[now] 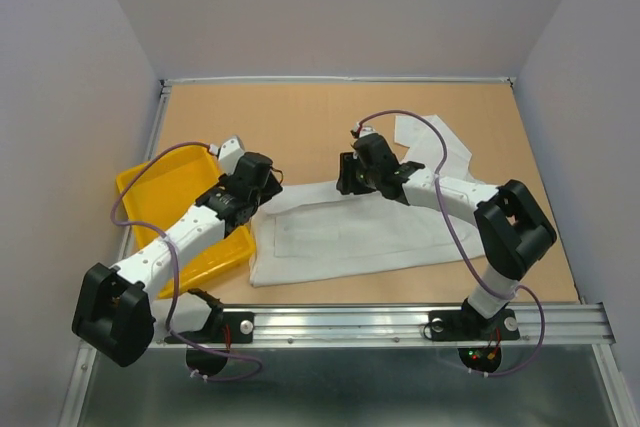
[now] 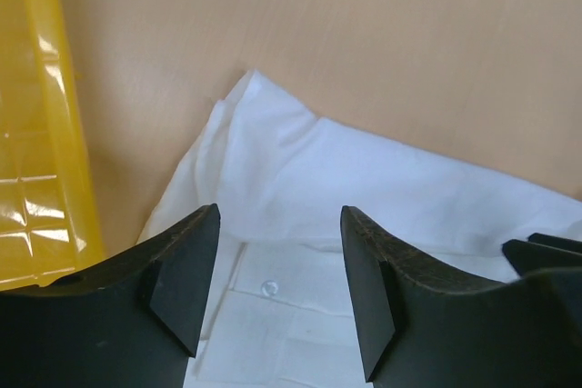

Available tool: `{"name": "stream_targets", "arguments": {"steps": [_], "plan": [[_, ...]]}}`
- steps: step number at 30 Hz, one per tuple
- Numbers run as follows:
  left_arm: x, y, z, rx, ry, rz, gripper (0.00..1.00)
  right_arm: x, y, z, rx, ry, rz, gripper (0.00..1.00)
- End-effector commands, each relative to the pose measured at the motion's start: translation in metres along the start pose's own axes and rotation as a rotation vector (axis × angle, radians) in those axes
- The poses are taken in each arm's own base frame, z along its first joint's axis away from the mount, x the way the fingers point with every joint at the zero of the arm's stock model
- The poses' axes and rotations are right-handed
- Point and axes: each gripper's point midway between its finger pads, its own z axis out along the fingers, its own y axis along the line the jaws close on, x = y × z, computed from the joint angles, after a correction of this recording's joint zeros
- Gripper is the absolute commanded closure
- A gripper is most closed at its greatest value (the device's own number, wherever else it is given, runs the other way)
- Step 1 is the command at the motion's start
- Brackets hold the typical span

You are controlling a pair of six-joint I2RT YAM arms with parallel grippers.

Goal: Fold and stack the long sleeve shirts
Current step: Fold the shirt

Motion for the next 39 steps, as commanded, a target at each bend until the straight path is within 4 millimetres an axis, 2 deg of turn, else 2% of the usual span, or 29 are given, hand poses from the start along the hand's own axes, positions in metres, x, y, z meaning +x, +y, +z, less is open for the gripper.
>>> {"name": "stream_targets", "arguments": {"steps": [1, 5, 8, 9, 10, 15, 18, 19, 23, 24, 27, 31, 39], "plan": [[-0.038, -0.028, -0.012, 0.048, -0.083, 0.004, 0.33, -0.040, 0.018, -0.008, -0.028, -0.107, 0.054, 0.50], [-0.037, -0.046, 0.000, 0.070, -0.058, 0.023, 0.34, -0.047, 0.022, -0.002, -0.028, -0.115, 0.081, 0.53], [-0.025, -0.052, 0.018, 0.076, -0.031, 0.024, 0.34, -0.039, 0.019, 0.011, -0.014, -0.088, 0.089, 0.53], [-0.015, -0.049, 0.027, 0.063, -0.010, 0.034, 0.36, -0.037, 0.018, 0.014, -0.009, -0.082, 0.092, 0.53], [-0.015, -0.052, 0.032, 0.071, -0.019, 0.028, 0.37, -0.034, 0.015, 0.018, 0.007, -0.077, 0.106, 0.54], [0.005, -0.037, 0.059, -0.008, 0.014, 0.026, 0.43, -0.007, -0.008, 0.033, 0.094, -0.035, 0.131, 0.60], [0.019, -0.025, 0.072, -0.054, 0.048, 0.027, 0.44, 0.014, -0.024, 0.034, 0.147, -0.009, 0.140, 0.63], [0.022, -0.023, 0.073, -0.061, 0.053, 0.026, 0.44, 0.028, -0.031, 0.033, 0.166, 0.016, 0.144, 0.63], [0.034, -0.009, 0.076, -0.090, 0.072, 0.010, 0.45, 0.049, -0.045, 0.025, 0.200, 0.037, 0.167, 0.64], [0.038, -0.006, 0.076, -0.095, 0.079, 0.006, 0.45, 0.064, -0.053, 0.022, 0.219, 0.060, 0.169, 0.64], [0.047, 0.009, 0.077, -0.126, 0.097, -0.013, 0.45, 0.082, -0.067, 0.017, 0.257, 0.083, 0.184, 0.66], [0.053, 0.027, 0.078, -0.160, 0.106, -0.034, 0.45, 0.091, -0.073, 0.010, 0.270, 0.088, 0.190, 0.66], [0.055, 0.039, 0.082, -0.184, 0.122, -0.062, 0.46, 0.069, -0.076, -0.014, 0.273, -0.006, 0.174, 0.66]]}}
